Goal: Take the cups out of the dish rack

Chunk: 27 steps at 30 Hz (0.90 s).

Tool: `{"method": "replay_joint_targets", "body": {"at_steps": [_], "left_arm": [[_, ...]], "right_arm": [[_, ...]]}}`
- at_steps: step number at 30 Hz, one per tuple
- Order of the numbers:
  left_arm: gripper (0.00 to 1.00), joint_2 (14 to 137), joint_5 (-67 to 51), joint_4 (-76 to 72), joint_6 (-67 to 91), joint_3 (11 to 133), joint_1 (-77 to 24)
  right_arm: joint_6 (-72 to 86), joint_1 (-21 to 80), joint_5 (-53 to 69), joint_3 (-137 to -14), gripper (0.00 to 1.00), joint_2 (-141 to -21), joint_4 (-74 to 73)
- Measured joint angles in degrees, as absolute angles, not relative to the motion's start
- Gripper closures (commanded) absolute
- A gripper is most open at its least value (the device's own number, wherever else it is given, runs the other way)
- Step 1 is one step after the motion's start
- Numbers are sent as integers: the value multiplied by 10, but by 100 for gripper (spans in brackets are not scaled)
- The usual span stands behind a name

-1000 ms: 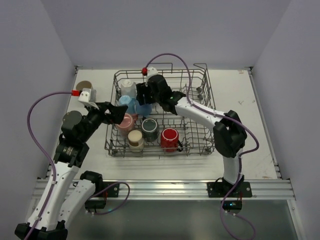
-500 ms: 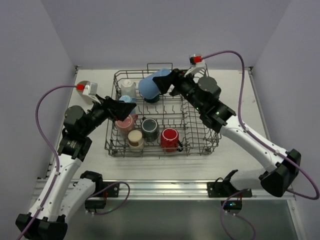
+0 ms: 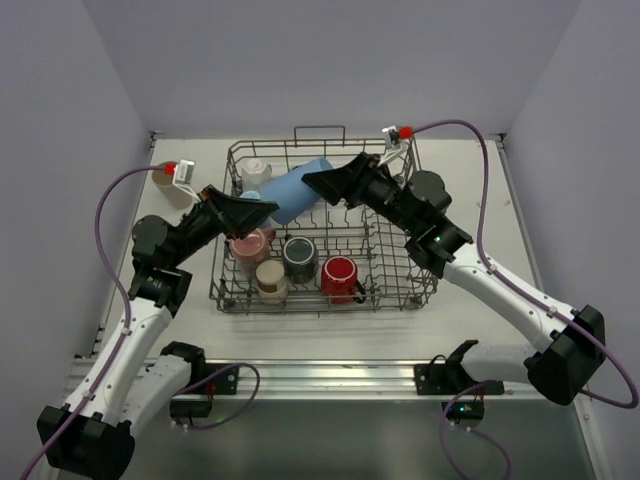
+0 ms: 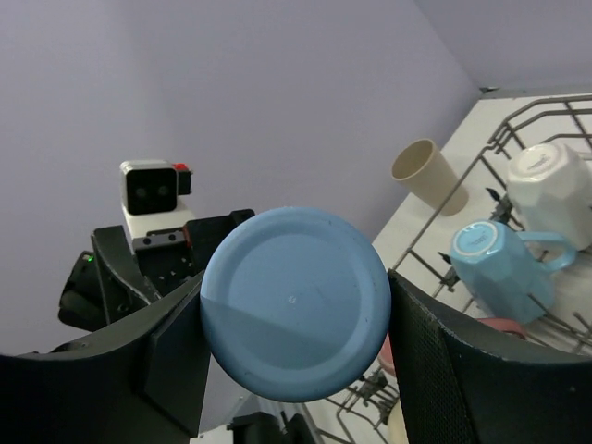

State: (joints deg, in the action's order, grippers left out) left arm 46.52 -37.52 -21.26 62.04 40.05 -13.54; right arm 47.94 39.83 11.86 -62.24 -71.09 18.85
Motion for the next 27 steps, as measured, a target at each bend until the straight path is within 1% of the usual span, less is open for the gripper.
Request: {"method": "replay_joint_targets", "body": {"at_steps": [3, 4, 5, 6, 8, 9, 10, 11, 12, 13, 16, 17, 18, 19, 20, 24, 27], "left_arm": [[23, 466, -382, -231, 635, 399, -135], [29, 467, -383, -237, 639, 398, -135], [32, 469, -384, -244, 642, 397, -135], [40, 471, -386, -251, 646, 397, -135], [49, 475, -386, -264, 652, 394, -135], [56, 479, -385, -270, 656, 389, -135], [74, 483, -384, -279, 661, 384, -135], [82, 487, -383, -285, 667, 379, -135], [95, 489, -383, -289, 673, 375, -135], [100, 489, -382, -297, 683, 373, -135], [100, 475, -381, -312, 684, 374, -137], [100, 470, -380, -310, 682, 374, -137], [100, 468, -378, -307, 678, 375, -137], [100, 466, -369, -297, 662, 382, -140], [100, 467, -358, -286, 647, 391, -140], [100, 484, -294, -219, 572, 459, -139], [100, 519, -232, -148, 502, 539, -139]], "right_arm": [[502, 398, 137, -622, 63, -725, 217], [510, 398, 143, -622, 63, -732, 227], [517, 399, 148, -622, 63, -739, 236], [524, 399, 152, -621, 63, -747, 244], [540, 398, 160, -615, 63, -759, 263], [550, 398, 162, -612, 63, -763, 274], [555, 397, 162, -608, 63, -766, 285], [562, 397, 163, -604, 63, -768, 293], [569, 396, 163, -599, 62, -769, 304], [573, 396, 161, -593, 61, -769, 311], [606, 391, 167, -579, 35, -774, 340], [611, 393, 168, -577, 16, -774, 348], [609, 393, 170, -575, 9, -774, 354], [608, 392, 171, -571, 4, -774, 355], [606, 392, 173, -566, 1, -774, 355], [599, 387, 178, -529, 1, -771, 356], [589, 375, 182, -479, 1, -748, 346]]}}
